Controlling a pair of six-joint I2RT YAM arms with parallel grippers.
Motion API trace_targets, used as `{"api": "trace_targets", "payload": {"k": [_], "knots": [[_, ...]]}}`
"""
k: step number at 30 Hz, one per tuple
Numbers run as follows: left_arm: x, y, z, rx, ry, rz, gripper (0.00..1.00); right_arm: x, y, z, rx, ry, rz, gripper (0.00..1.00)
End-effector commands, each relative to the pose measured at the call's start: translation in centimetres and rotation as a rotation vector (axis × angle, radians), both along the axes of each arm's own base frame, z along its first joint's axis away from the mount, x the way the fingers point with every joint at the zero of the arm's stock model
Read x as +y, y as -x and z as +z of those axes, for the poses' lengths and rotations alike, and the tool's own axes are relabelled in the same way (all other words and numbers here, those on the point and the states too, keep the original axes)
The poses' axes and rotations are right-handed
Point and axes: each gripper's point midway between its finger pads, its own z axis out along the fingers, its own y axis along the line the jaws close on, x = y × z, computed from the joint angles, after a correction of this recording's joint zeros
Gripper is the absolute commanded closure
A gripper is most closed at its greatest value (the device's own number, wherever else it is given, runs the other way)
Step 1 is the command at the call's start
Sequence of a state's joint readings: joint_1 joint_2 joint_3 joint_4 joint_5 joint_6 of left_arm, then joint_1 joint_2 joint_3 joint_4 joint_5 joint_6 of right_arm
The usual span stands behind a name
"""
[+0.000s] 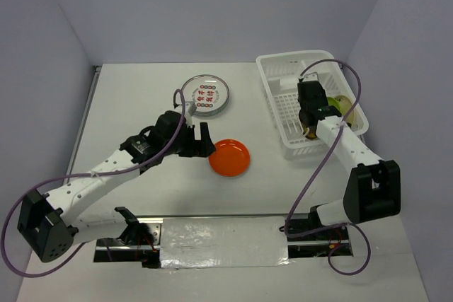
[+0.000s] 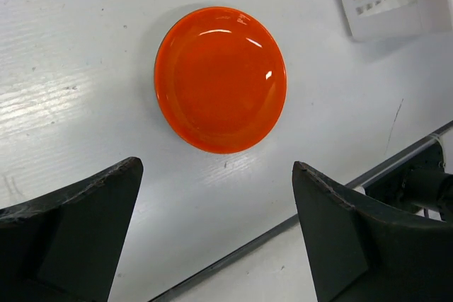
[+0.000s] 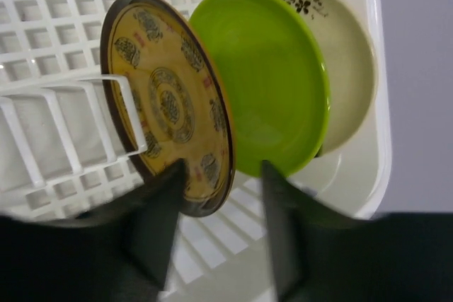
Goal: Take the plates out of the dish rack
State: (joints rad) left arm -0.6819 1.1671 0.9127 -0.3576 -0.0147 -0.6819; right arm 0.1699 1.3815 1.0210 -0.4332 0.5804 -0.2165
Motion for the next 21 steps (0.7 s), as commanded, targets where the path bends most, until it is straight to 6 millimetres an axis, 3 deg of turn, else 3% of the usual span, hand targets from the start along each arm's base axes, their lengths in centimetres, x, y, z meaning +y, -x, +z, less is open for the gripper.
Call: {"api": "trace_targets", "payload": {"k": [1, 3, 4, 5, 10, 14, 17, 19, 20, 21], "knots": [[1.2, 1.0, 0.3, -0.01, -0.058, -0.02, 0.0, -0.6, -2.7, 2.9, -0.113, 0.042, 0.001, 0.54], [1.4, 1.2, 0.3, -0.015, -0.059, -0.024, 0.0, -0.4, -2.9, 2.0, -0.081, 0.044, 0.015, 0.63], [1.5, 1.3, 0.1, -0.009, -0.063, -0.023, 0.01, -0.5, -3.1, 2.0, -0.08, 0.044, 0.018, 0.87], [1.5, 1.3, -0.1, -0.007, -0.068, -0.025, 0.01, -0.5, -3.1, 1.8, -0.075, 0.045, 0.017, 1.0], [1.6, 1.2, -0.2, -0.005, -0.079, -0.024, 0.0, -0.4, -3.1, 2.7, -0.113, 0.034, 0.01, 1.0], [1.7, 0.9, 0.5, -0.019, -0.08, -0.012, 0.0, 0.4, -2.7, 4.8, -0.163, 0.015, 0.014, 1.0], [2.0, 0.5, 2.1, -0.05, -0.072, 0.012, 0.0, 1.6, -2.4, 8.0, -0.232, 0.035, 0.037, 1.0], [1.9, 0.1, 3.7, -0.08, -0.057, 0.027, 0.01, 1.2, -1.7, 10.6, -0.286, 0.091, 0.004, 1.0], [1.8, -0.1, 5.0, -0.106, -0.038, 0.031, 0.0, 2.0, -1.5, 12.2, -0.308, 0.123, 0.024, 1.0], [1.8, -0.2, 5.6, -0.12, -0.031, 0.034, 0.0, 1.4, -0.5, 14.0, -0.339, 0.179, -0.028, 1.0]]}}
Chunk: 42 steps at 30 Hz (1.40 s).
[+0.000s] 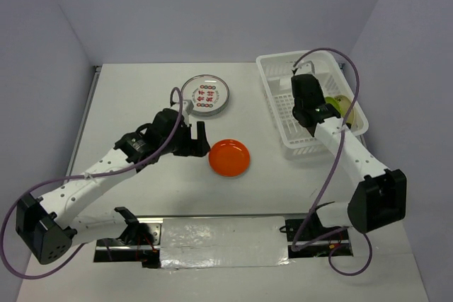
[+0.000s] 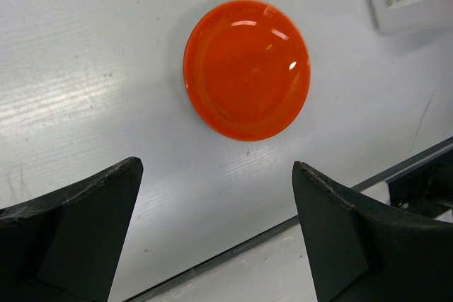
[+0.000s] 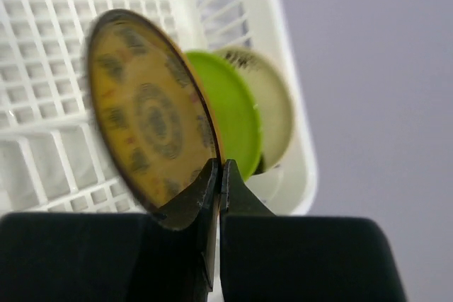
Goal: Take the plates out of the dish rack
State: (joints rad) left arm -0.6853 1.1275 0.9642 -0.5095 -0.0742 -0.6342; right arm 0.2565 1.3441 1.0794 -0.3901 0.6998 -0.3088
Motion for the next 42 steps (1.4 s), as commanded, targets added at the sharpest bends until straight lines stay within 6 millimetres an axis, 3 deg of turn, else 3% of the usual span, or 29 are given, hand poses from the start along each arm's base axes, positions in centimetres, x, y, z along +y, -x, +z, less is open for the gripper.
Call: {"api": "trace_targets", "payload": {"k": [1, 2, 3, 6, 7, 9, 10, 12, 13, 15, 16, 18, 19, 21, 23, 24, 25, 26, 27, 28, 29, 32, 33, 35, 37, 40, 42], "knots": [[-0.5, -1.3, 5.6, -0.138, 0.077, 0.017, 0.01, 0.4, 1.2, 10.1, -0.25, 0.09, -0.067, 1.0], [-0.7, -1.3, 6.5, -0.158, 0.097, 0.008, 0.01, 2.3, 1.7, 11.6, -0.268, 0.113, -0.022, 1.0], [-1.2, -1.6, 7.6, -0.196, 0.132, -0.008, 0.0, 3.1, 2.4, 12.7, -0.291, 0.109, -0.008, 1.0], [-2.9, -0.8, 10.8, -0.288, 0.249, -0.117, 0.01, 7.7, 3.8, 14.0, -0.313, -0.044, 0.147, 1.0], [-3.7, -0.7, 13.1, -0.36, 0.319, -0.161, 0.01, 10.9, 4.2, 12.1, -0.232, -0.204, 0.284, 1.0], [-4.4, -0.4, 15.5, -0.456, 0.373, -0.216, 0.01, 14.7, 5.4, 12.5, -0.205, -0.395, 0.469, 1.0], [-4.1, -0.3, 16.4, -0.49, 0.38, -0.216, 0.0, 18.7, 6.8, 11.3, -0.14, -0.541, 0.647, 1.0], [-3.3, -1.0, 16.7, -0.528, 0.353, -0.172, 0.0, 21.4, 8.6, 13.7, -0.221, -0.698, 0.81, 1.0], [-3.0, -1.2, 16.6, -0.526, 0.335, -0.16, 0.01, 23.6, 10.4, 12.8, -0.167, -0.803, 0.916, 1.0], [-2.8, -1.7, 15.8, -0.517, 0.297, -0.146, 0.01, 25.1, 12.2, 14.3, -0.192, -0.928, 1.003, 1.0], [-2.7, -1.8, 15.4, -0.507, 0.287, -0.142, 0.01, 25.7, 12.7, 13.8, -0.172, -0.961, 1.03, 1.0], [-3.2, -1.9, 14.5, -0.487, 0.288, -0.156, 0.07, 27.3, 14.3, 15.0, -0.161, -1.068, 1.132, 1.0], [-3.3, -2.0, 14.0, -0.477, 0.285, -0.156, 0.12, 27.8, 14.7, 14.6, -0.145, -1.094, 1.153, 1.0], [-3.3, -2.5, 12.9, -0.449, 0.264, -0.135, 0.38, 28.5, 15.3, 15.1, -0.143, -1.148, 1.195, 1.0], [-3.6, -2.5, 12.0, -0.424, 0.248, -0.148, 0.56, 28.6, 15.2, 15.1, -0.148, -1.158, 1.194, 1.0], [-3.7, -2.6, 11.5, -0.41, 0.245, -0.149, 0.72, 28.6, 15.0, 14.7, -0.142, -1.156, 1.183, 1.0], [-3.8, -2.6, 11.3, -0.402, 0.246, -0.149, 1.0, 28.7, 14.7, 14.2, -0.133, -1.148, 1.172, 1.0], [-3.8, -2.6, 10.9, -0.39, 0.244, -0.145, 1.0, 28.1, 13.9, 13.2, -0.133, -1.107, 1.118, 0.93], [-3.6, -2.8, 10.0, -0.375, 0.232, -0.125, 1.0, 27.3, 12.9, 12.7, -0.15, -1.07, 1.052, 0.53], [-3.7, -2.7, 9.4, -0.35, 0.241, -0.114, 1.0, 26.0, 11.8, 11.9, -0.173, -1.021, 0.969, 0.23], [-3.9, -2.9, 8.1, -0.317, 0.233, -0.107, 1.0, 22.8, 9.5, 10.4, -0.232, -0.892, 0.783, 0.0], [-3.9, -3.7, 3.0, -0.193, 0.177, -0.037, 0.97, 16.1, 7.5, 7.9, -0.284, -0.63, 0.498, 0.0], [-4.2, -3.6, 1.5, -0.143, 0.174, -0.027, 0.97, 12.8, 6.9, 7.3, -0.319, -0.509, 0.359, 0.0], [-4.8, -3.9, -1.6, -0.067, 0.151, -0.023, 0.97, 9.4, 6.8, 6.0, -0.299, -0.323, 0.245, 0.0], [-5.3, -4.3, -4.0, -0.015, 0.137, -0.022, 0.96, 7.0, 6.7, 5.2, -0.261, -0.25, 0.179, 0.0], [-6.1, -4.6, -6.1, 0.036, 0.155, -0.034, 0.87, 5.0, 6.2, 4.7, -0.24, -0.258, 0.127, 0.0], [-6.3, -4.8, -7.0, 0.059, 0.16, -0.032, 0.7, 4.3, 6.1, 4.5, -0.244, -0.272, 0.117, 0.0]]}}
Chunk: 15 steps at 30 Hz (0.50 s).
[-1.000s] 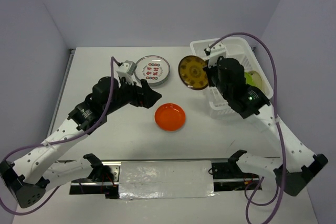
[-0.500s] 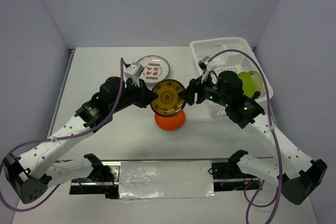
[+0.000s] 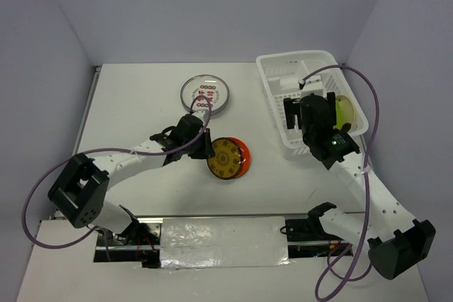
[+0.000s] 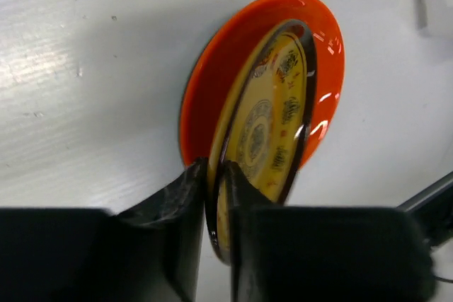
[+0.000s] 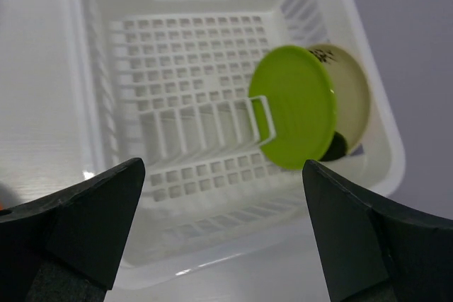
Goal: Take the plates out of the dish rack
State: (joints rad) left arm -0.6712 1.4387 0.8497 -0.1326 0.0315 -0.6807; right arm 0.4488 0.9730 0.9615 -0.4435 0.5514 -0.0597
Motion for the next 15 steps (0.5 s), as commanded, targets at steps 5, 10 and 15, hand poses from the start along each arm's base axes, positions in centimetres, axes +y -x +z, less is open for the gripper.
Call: {"api": "trace_targets", "payload": {"k": [5, 10, 15], "knots": [[-1.7, -0.6, -1.7, 0.055, 0.063, 0.001, 0.0, -7.1, -0.7, -0.4, 0.044, 0.159, -0.221, 0.0], [0.2, 1.3, -2.9, 0.122, -0.058, -0.001, 0.01, -9.2, -3.4, -2.3, 0.073, 0.227, -0.239, 0.01], [3.2, 3.2, 3.1, -0.005, -0.065, 0.021, 0.01, -11.2, -5.3, -3.1, 0.133, 0.286, -0.307, 0.1]]}}
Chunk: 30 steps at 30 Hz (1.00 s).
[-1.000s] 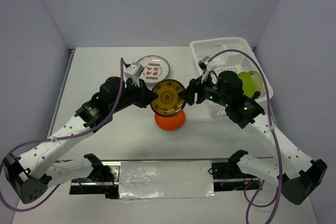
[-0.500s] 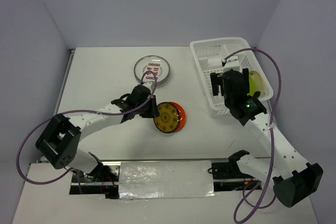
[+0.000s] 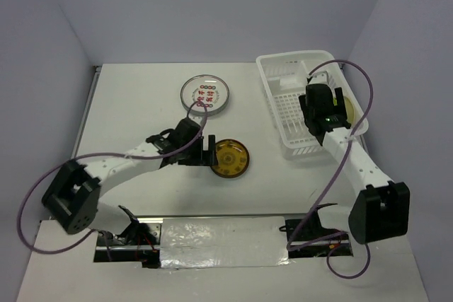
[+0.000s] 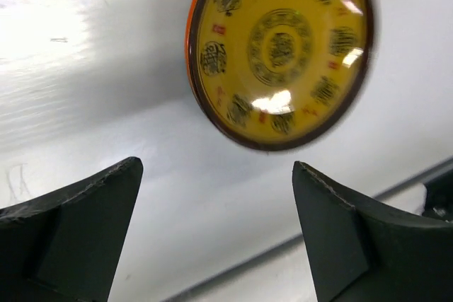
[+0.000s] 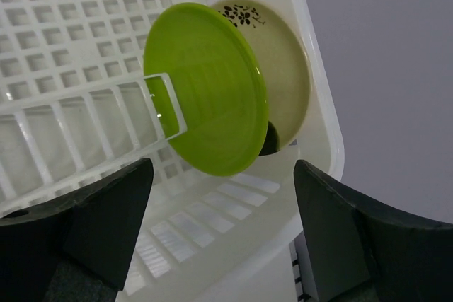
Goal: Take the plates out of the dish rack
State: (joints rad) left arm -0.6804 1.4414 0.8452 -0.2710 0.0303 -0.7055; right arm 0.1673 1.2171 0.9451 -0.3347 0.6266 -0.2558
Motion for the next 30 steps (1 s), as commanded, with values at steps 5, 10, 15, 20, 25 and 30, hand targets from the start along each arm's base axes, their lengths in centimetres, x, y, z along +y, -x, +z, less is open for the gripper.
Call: {"api": "trace_targets", "payload": {"k": [5, 10, 15, 20, 25, 30], "knots": [[4.8, 2.2, 10.2, -0.266, -0.036, -0.029, 0.01, -3.2, -3.6, 1.0, 0.002, 0.108, -0.069, 0.24], [4.8, 3.7, 10.7, -0.275, -0.034, -0.131, 0.01, -4.6, -4.8, 0.6, 0.015, 0.126, -0.091, 0.24], [4.4, 4.2, 9.9, -0.252, -0.028, -0.174, 0.01, -5.2, -5.6, -1.1, 0.074, 0.089, -0.07, 0.42], [4.3, 4.2, 9.6, -0.245, -0.033, -0.177, 0.01, -5.2, -5.8, -2.9, 0.107, 0.067, -0.071, 0.58], [4.1, 4.3, 9.5, -0.236, -0.026, -0.191, 0.01, -5.5, -5.8, -3.0, 0.085, 0.073, -0.095, 0.71], [4.1, 4.3, 9.3, -0.232, -0.031, -0.187, 0.0, -5.6, -5.5, -0.4, 0.004, 0.074, -0.103, 0.95]]}}
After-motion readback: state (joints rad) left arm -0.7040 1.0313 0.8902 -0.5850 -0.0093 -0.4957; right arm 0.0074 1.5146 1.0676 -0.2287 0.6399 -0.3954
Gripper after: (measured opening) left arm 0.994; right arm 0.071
